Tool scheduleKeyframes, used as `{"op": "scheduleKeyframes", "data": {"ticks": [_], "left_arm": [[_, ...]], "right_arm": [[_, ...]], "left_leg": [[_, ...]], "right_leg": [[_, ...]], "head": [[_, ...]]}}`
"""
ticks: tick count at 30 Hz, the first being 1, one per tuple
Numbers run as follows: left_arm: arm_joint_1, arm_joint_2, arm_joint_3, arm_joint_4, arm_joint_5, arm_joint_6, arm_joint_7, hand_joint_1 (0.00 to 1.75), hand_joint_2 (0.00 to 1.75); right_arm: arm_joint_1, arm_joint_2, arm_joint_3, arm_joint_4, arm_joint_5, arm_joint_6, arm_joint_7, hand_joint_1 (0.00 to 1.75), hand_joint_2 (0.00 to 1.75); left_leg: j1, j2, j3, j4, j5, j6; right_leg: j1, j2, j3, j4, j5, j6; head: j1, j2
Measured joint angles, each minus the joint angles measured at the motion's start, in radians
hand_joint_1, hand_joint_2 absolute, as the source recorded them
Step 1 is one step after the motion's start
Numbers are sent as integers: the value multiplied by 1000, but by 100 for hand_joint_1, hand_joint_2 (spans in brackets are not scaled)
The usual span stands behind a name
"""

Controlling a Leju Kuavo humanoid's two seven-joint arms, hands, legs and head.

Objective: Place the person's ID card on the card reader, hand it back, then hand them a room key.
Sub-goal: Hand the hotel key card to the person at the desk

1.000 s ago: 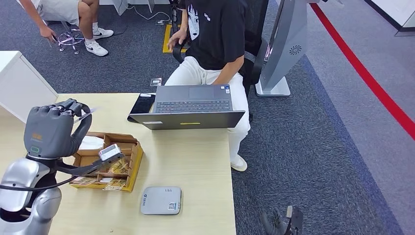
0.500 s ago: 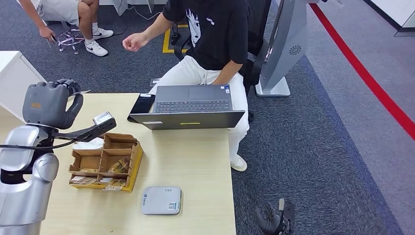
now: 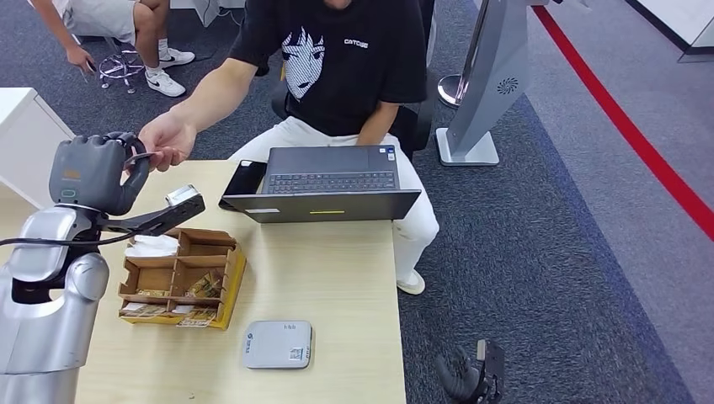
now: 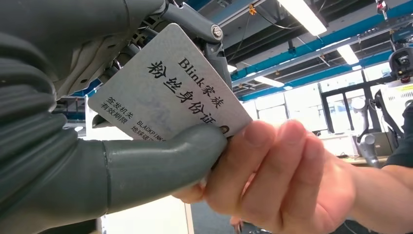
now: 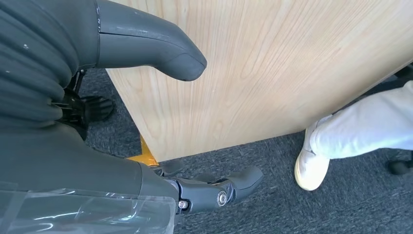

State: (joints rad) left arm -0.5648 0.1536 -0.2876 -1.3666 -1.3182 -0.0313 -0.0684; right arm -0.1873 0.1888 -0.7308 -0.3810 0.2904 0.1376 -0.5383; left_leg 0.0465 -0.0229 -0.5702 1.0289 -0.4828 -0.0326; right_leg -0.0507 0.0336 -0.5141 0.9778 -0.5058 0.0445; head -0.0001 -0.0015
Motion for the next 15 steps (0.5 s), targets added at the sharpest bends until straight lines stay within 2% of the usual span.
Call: {"op": "scheduleKeyframes", "data": {"ticks": [7, 8, 11, 12, 15], "left_arm": [[8, 3, 3, 3, 5, 8, -6, 175, 175], [13, 5, 4, 2, 7, 11, -9, 148, 175], [34, 13, 10, -5, 17, 27, -19, 17, 175], [44, 16, 14, -10, 21, 34, -23, 0, 175], [90, 19, 31, -49, 37, 70, -42, 0, 175]], "right_arm": [[0, 0, 8, 3, -7, 4, -4, 0, 175], [1, 0, 8, 3, -10, 4, -6, 0, 175], [2, 0, 8, 3, -19, 3, -12, 0, 175], [2, 0, 8, 3, -21, 3, -15, 0, 175], [7, 0, 8, 3, -35, 2, -23, 0, 175]], "left_leg": [[0, 0, 0, 0, 0, 0], [0, 0, -1, 0, 0, 0], [0, 0, -1, 0, 0, 0], [0, 0, -1, 0, 0, 0], [0, 0, -2, 0, -1, 0]], "right_leg": [[0, 0, 0, 0, 0, 0], [0, 0, 0, 0, 0, 0], [0, 1, -1, 0, 0, 0], [0, 1, -1, 0, 0, 0], [0, 0, -2, 0, 0, 0]], "head": [[0, 0], [0, 0], [0, 0], [0, 0], [0, 0]]}}
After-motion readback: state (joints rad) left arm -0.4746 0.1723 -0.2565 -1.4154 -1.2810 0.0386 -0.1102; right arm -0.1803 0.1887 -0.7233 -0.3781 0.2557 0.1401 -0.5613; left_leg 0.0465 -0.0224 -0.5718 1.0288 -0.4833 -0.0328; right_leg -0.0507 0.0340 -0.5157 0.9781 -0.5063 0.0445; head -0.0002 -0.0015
